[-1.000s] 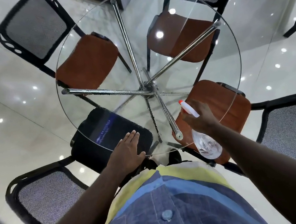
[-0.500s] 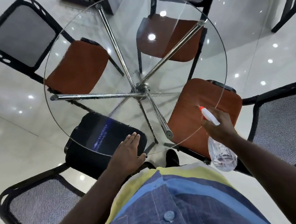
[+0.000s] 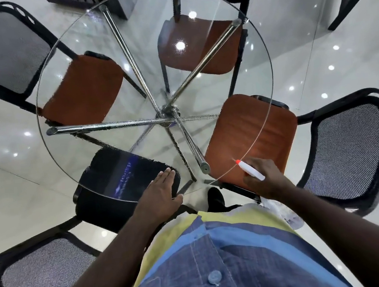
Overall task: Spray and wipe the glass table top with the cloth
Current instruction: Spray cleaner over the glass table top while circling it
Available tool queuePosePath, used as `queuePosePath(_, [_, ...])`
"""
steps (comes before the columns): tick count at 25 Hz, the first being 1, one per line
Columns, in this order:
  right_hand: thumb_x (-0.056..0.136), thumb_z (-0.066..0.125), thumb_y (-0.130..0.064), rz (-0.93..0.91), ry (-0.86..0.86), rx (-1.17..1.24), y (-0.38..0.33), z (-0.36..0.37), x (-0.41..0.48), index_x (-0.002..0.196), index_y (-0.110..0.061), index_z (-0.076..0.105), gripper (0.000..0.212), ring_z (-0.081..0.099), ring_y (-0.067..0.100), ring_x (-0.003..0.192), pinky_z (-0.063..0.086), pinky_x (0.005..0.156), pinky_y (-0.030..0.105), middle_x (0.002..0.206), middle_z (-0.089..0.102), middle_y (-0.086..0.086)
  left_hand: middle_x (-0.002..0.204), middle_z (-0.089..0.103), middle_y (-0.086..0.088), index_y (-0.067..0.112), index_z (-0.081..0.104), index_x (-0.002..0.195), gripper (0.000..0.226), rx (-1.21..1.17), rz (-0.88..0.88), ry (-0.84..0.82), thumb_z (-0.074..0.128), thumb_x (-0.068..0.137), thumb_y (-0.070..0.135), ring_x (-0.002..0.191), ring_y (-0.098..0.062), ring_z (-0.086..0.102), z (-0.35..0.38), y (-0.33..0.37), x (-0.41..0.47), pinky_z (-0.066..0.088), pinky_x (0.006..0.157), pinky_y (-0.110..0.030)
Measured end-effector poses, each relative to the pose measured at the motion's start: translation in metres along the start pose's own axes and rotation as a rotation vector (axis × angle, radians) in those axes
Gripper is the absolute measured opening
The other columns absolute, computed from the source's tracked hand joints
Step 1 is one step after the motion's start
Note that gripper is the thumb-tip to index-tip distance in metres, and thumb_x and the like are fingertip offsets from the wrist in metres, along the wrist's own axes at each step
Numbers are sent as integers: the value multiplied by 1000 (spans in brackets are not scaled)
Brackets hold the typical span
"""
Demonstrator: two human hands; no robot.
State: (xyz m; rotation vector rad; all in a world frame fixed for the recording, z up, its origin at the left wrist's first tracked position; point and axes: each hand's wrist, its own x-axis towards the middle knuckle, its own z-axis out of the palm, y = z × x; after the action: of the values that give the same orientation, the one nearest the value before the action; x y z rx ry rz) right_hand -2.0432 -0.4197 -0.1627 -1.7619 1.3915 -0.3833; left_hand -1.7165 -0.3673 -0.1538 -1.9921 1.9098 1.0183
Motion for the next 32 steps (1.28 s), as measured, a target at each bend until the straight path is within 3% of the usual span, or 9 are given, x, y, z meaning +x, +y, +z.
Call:
queuePosePath(6, [79,62,-21,161,102,66,20,-12,4,77,-11,60,11,55,21,57,45,56,36,68,61,8,175,6,4,19,11,167,84,-18,-13,13,56,101,47,160,-11,3,-8,-2,-6,7,127,-30])
queuePosePath(9, [78,63,-24,245,183,108,23,-26,15,76,-11,59,13,56,28,54,51,54,44,68,61,14,175,6,5,19,11,167,84,-19,-7,34,57,102,46,160,-10,3,-13,0,-5,6,126,-27])
queuePosePath(11, [81,66,-21,239,183,117,17,-33,23,80,-16,62,7,64,40,62,57,59,53,70,63,8,175,6,5,20,11,167,84,-14,-5,43,56,102,46,160,-10,3,-17,2,-4,6,126,-27])
queuePosePath(14, [92,71,-12,208,143,115,5,-40,37,87,-22,66,12,68,39,70,63,64,58,79,66,6,175,8,5,20,10,167,85,-20,-11,49,57,101,47,160,-10,4,-21,5,-3,7,126,-28])
queuePosePath(20, [93,73,-10,147,78,102,-31,-35,69,97,-12,69,6,68,30,79,60,68,43,85,64,0,175,8,5,21,10,167,84,-32,-34,68,57,101,47,160,-10,4,-22,9,-3,8,126,-29])
queuePosePath(24, [89,73,-11,41,68,81,-44,-32,84,91,-15,68,7,69,31,74,61,67,55,84,67,5,175,8,5,20,10,167,84,-24,-48,80,56,102,47,160,-11,5,-23,12,-2,8,125,-28])
queuePosePath(27, [91,71,-7,76,92,111,-49,-35,84,95,-8,69,5,70,37,77,60,69,58,87,68,9,175,8,5,20,11,167,84,-24,-59,82,56,102,47,160,-10,5,-22,14,-1,9,126,-30])
queuePosePath(30, [98,69,-7,171,110,181,-42,-44,76,110,-18,65,16,66,31,82,62,76,54,90,60,-9,175,8,5,20,11,167,84,-21,-55,80,56,102,47,160,-10,5,-22,16,0,10,126,-30])
queuePosePath(32, [97,71,-10,183,138,154,-26,-50,71,115,-14,70,19,68,31,81,63,77,55,89,63,-6,175,8,5,19,11,167,83,-21,-46,70,56,102,47,160,-11,4,-21,18,2,9,126,-29])
